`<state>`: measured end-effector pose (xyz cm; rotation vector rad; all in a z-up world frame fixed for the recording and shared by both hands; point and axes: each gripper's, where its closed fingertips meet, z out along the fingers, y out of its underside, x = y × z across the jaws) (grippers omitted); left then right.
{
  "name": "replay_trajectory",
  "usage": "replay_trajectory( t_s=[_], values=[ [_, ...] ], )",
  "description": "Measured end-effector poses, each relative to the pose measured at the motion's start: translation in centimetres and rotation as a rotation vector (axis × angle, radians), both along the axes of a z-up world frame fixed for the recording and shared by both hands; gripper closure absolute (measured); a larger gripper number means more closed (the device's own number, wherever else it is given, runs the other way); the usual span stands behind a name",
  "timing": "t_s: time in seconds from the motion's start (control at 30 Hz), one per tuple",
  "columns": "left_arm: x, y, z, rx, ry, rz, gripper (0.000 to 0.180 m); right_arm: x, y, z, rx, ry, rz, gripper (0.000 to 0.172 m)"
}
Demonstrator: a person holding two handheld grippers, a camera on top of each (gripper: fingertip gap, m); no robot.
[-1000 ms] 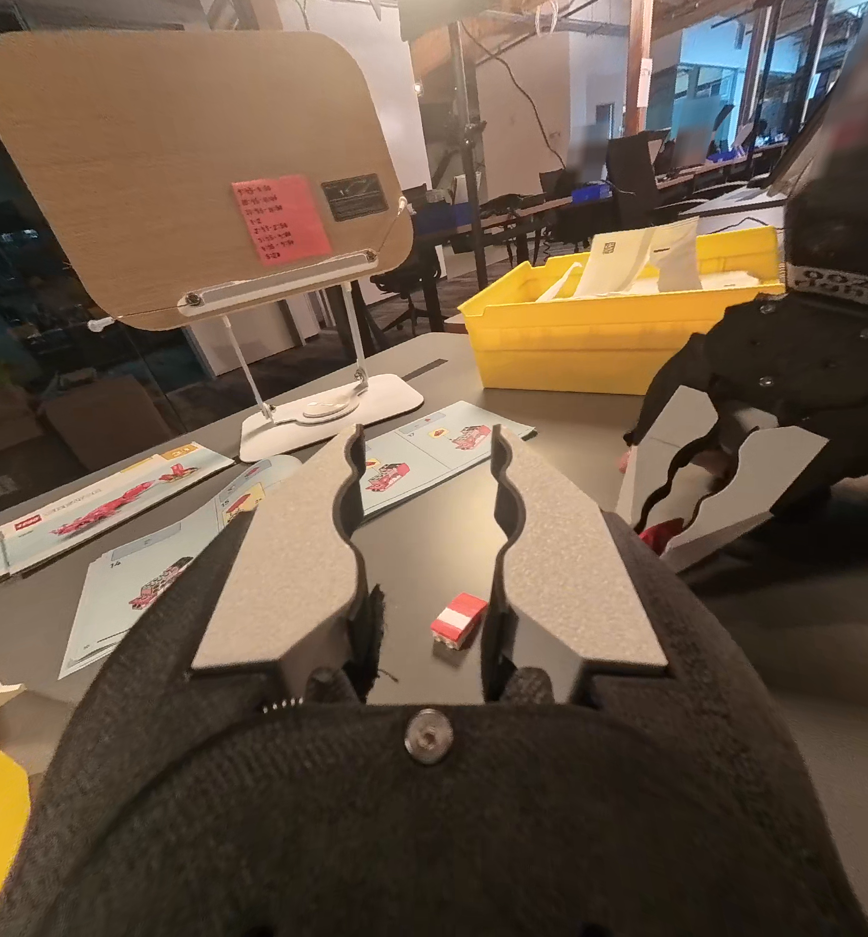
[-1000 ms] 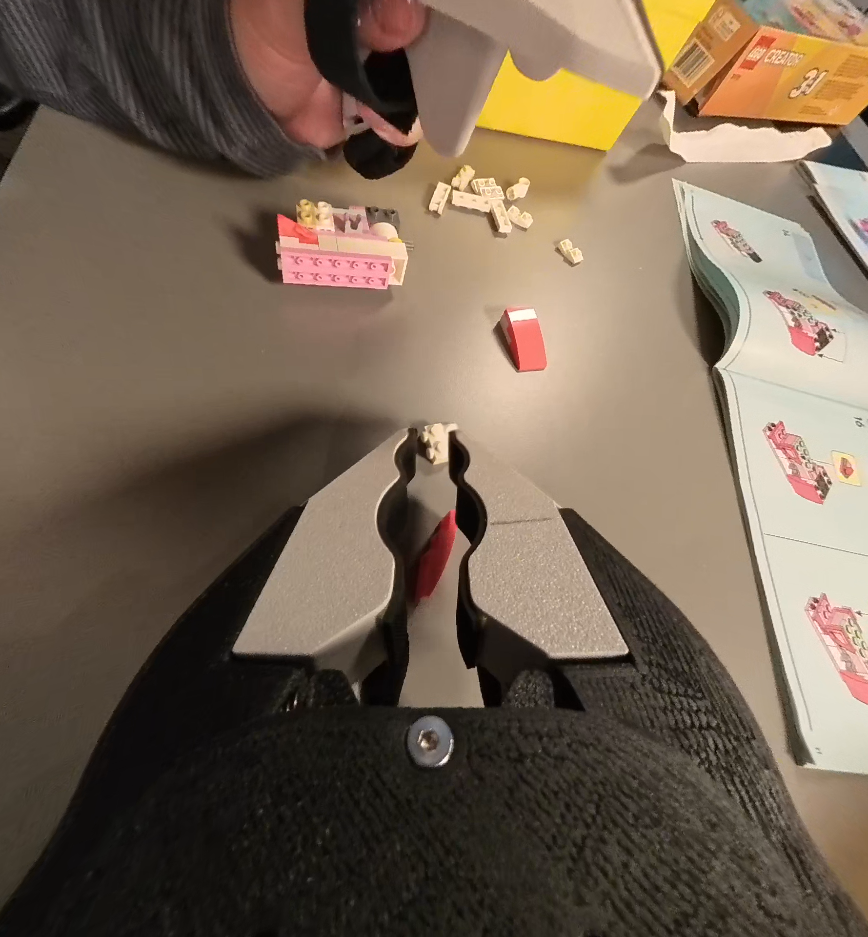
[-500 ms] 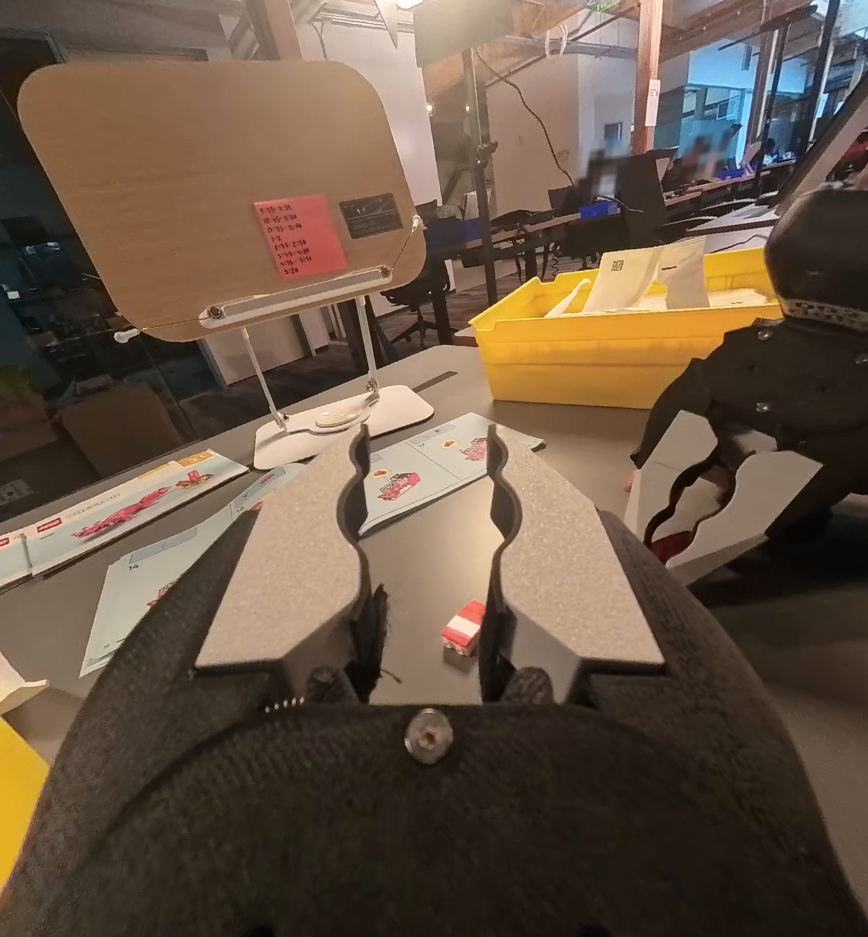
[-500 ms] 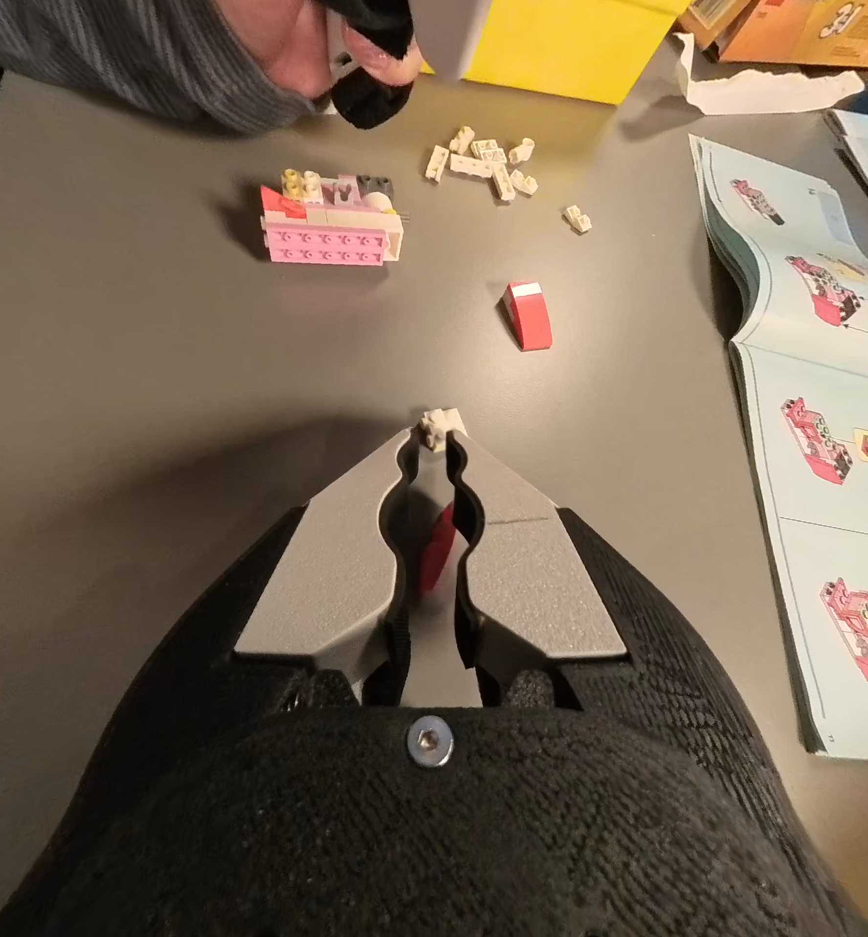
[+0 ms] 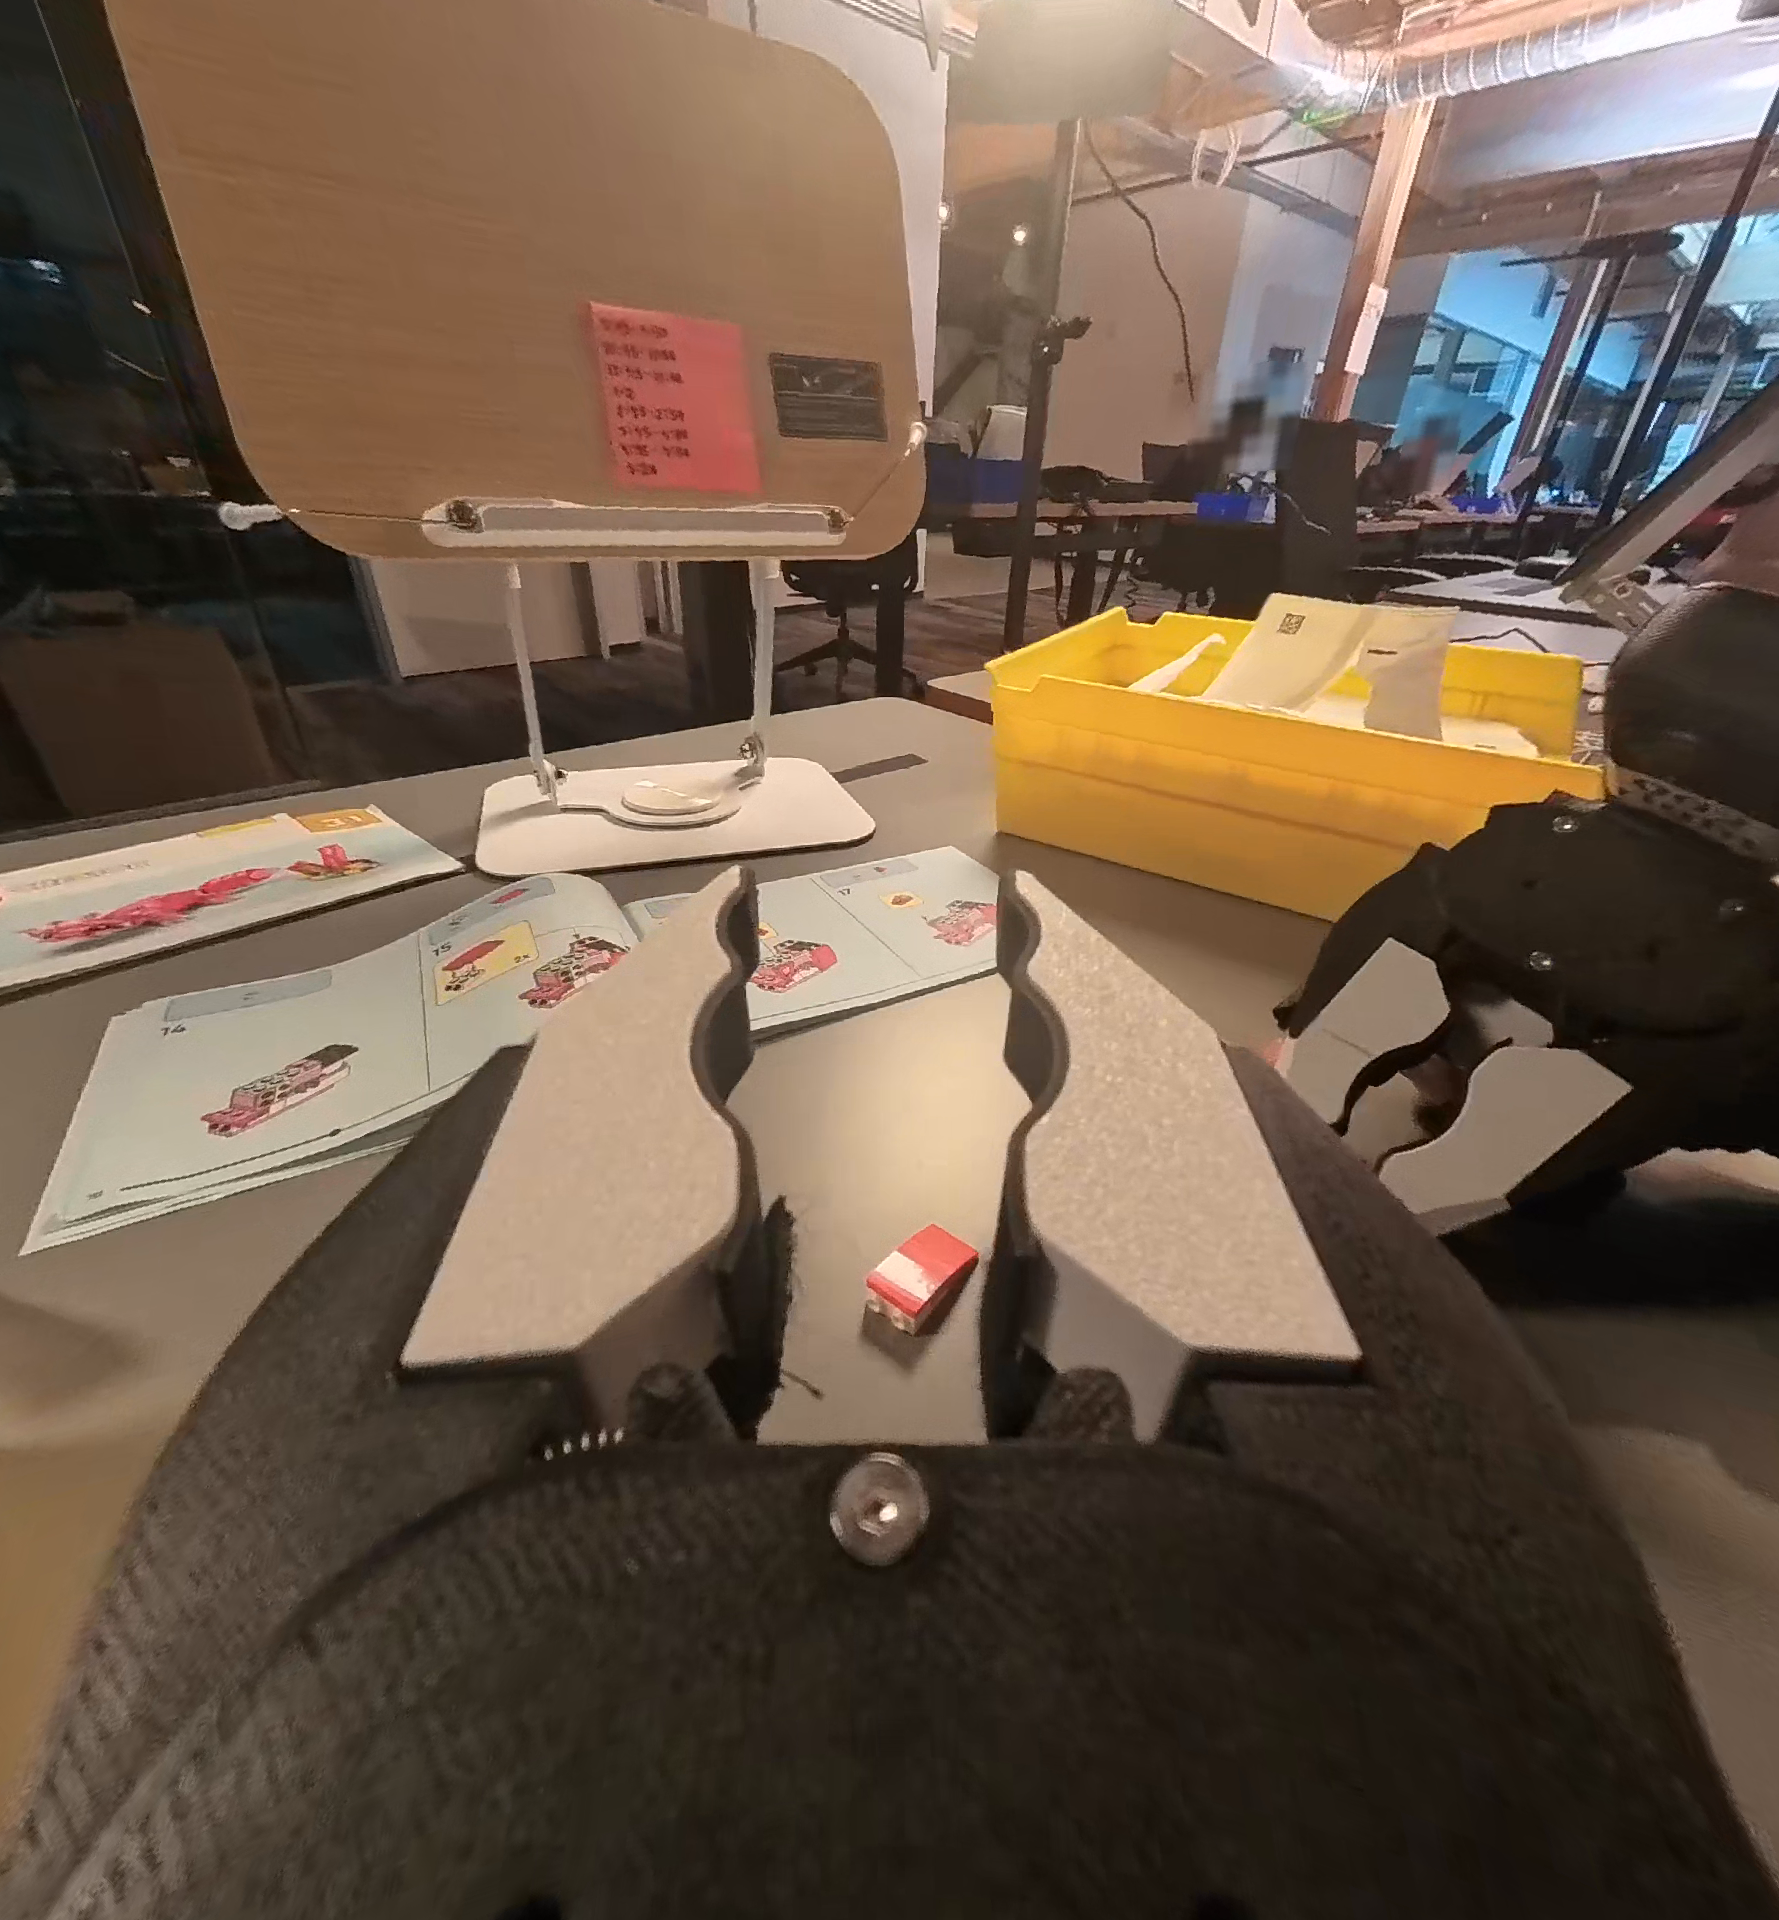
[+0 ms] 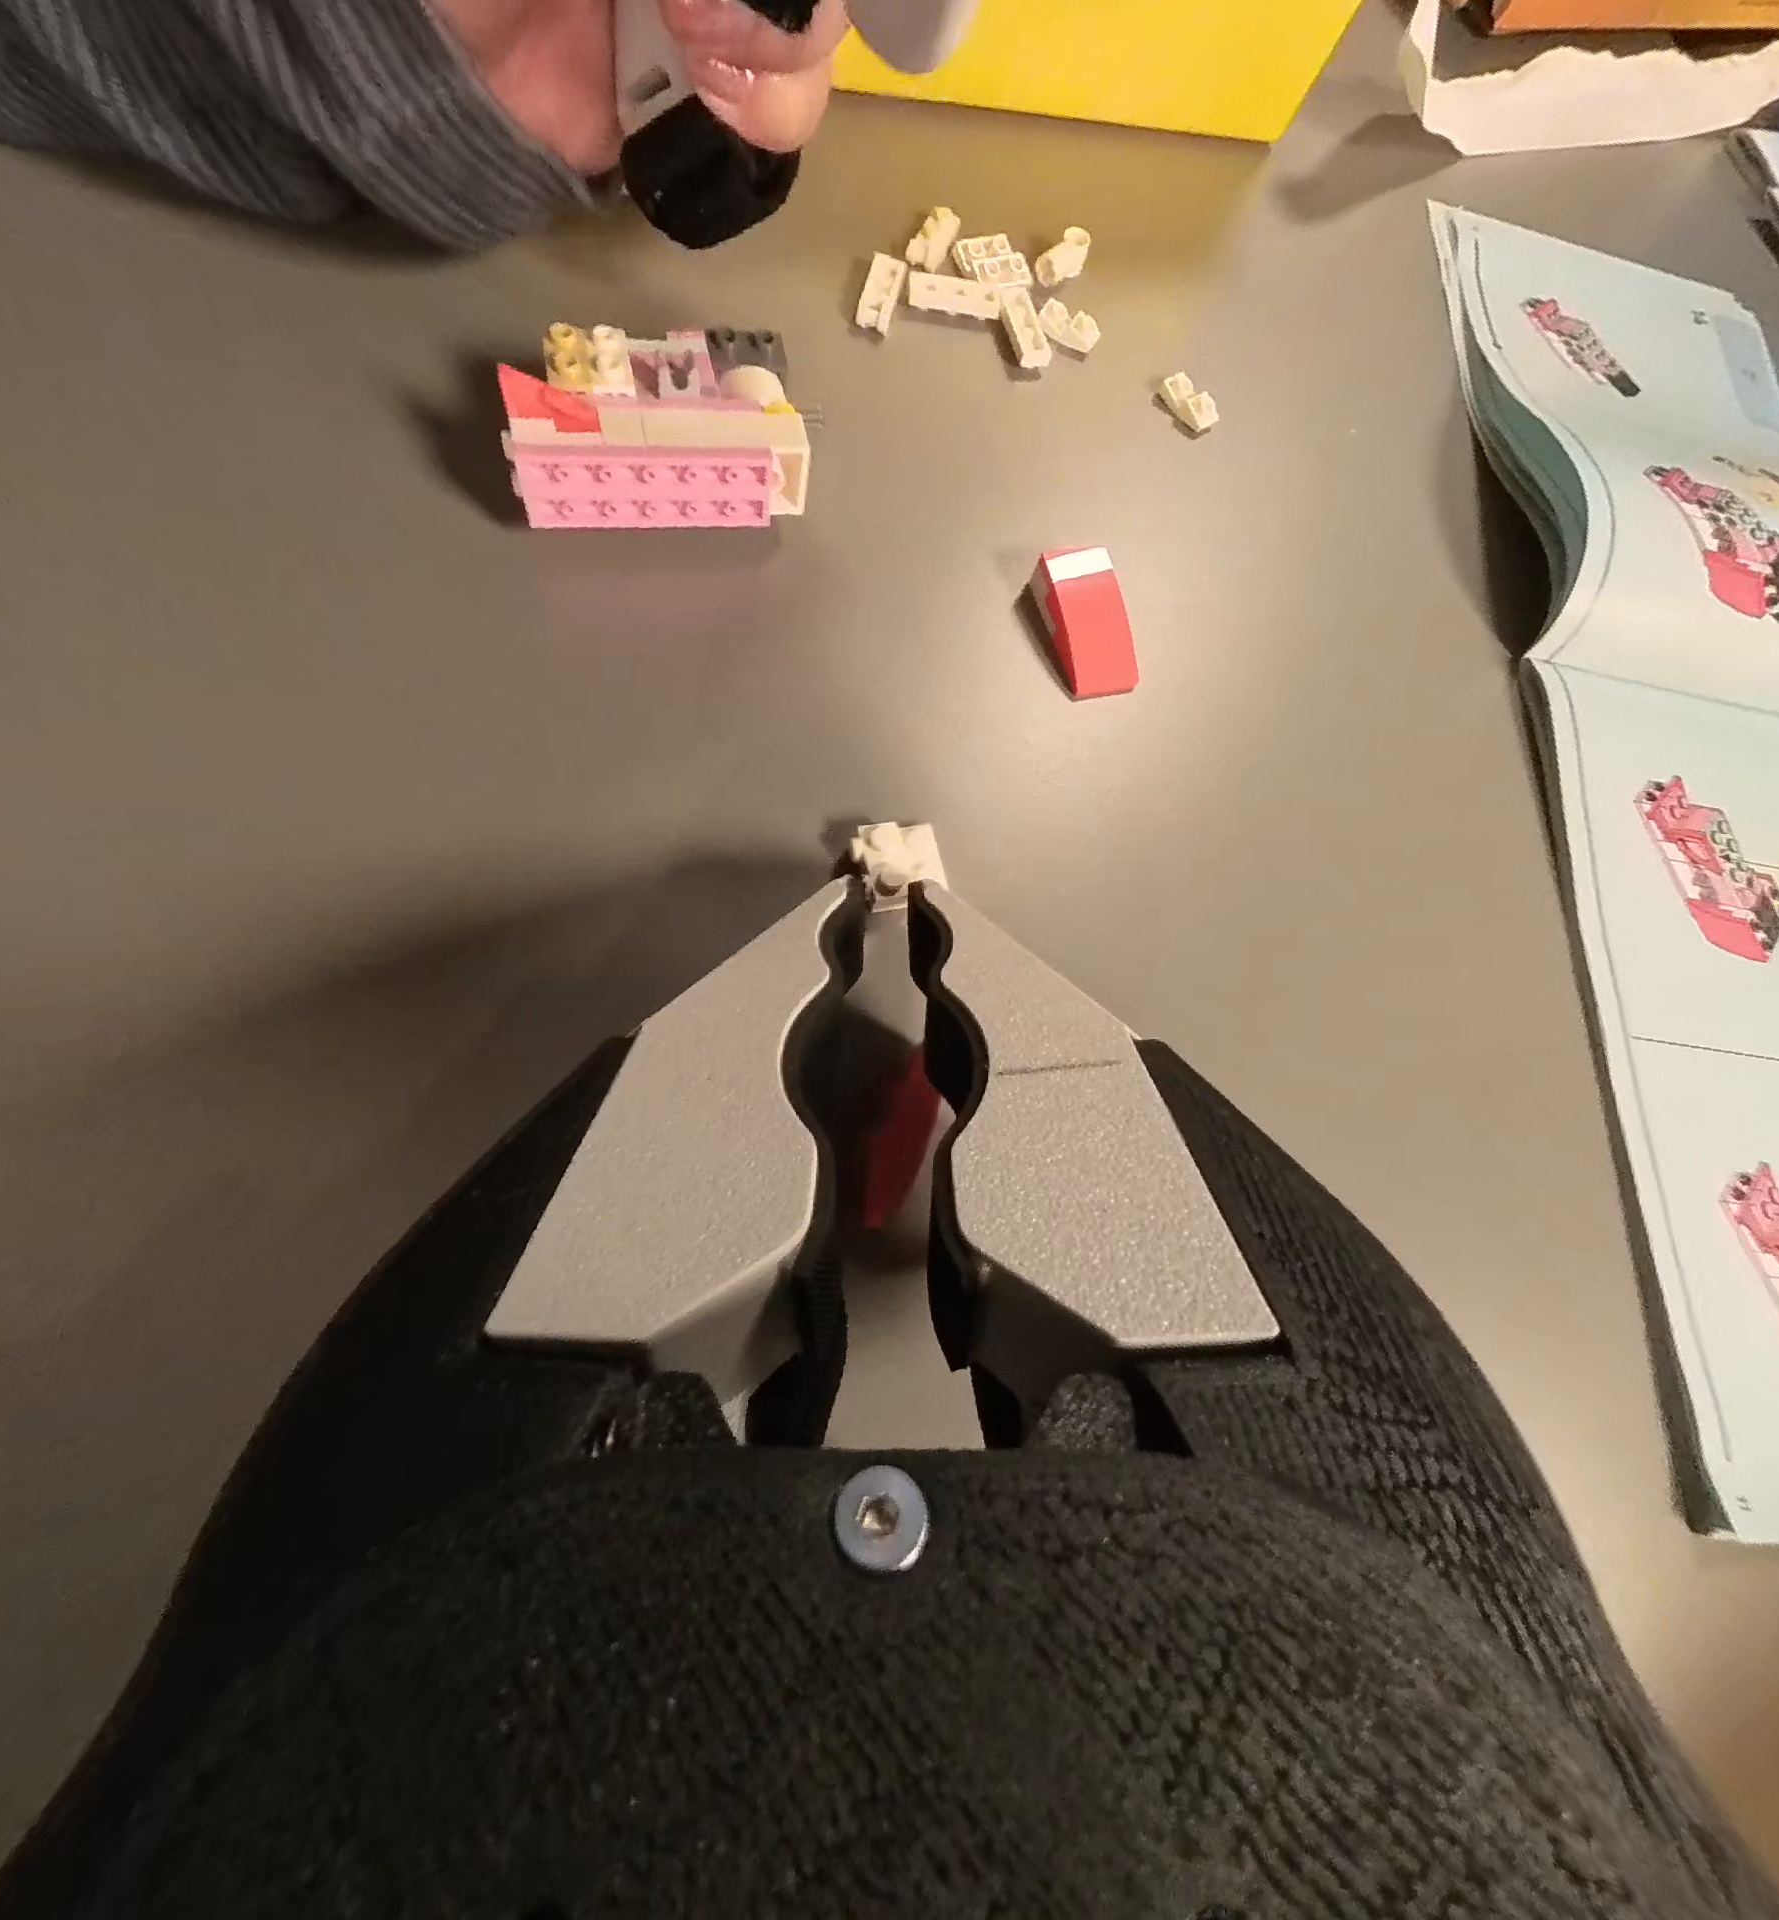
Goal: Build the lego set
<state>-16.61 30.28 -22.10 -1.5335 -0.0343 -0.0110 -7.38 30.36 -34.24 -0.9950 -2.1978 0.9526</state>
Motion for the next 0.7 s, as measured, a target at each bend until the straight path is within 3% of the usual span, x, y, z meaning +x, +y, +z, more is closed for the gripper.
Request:
replay_trajectory(
  t_s=[0.27, 0.7],
  values=[
    [0.1, 0.1, -0.1, -0.008, -0.030, -0.022, 0.137, 1.2, -2.5, 0.9, -0.141, -0.035, 0.118, 0.165],
    [0.7, 0.2, -0.3, -0.020, -0.018, -0.048, 0.138, 2.2, -3.2, 0.7, -0.153, -0.092, 0.163, 0.161]
  ],
)
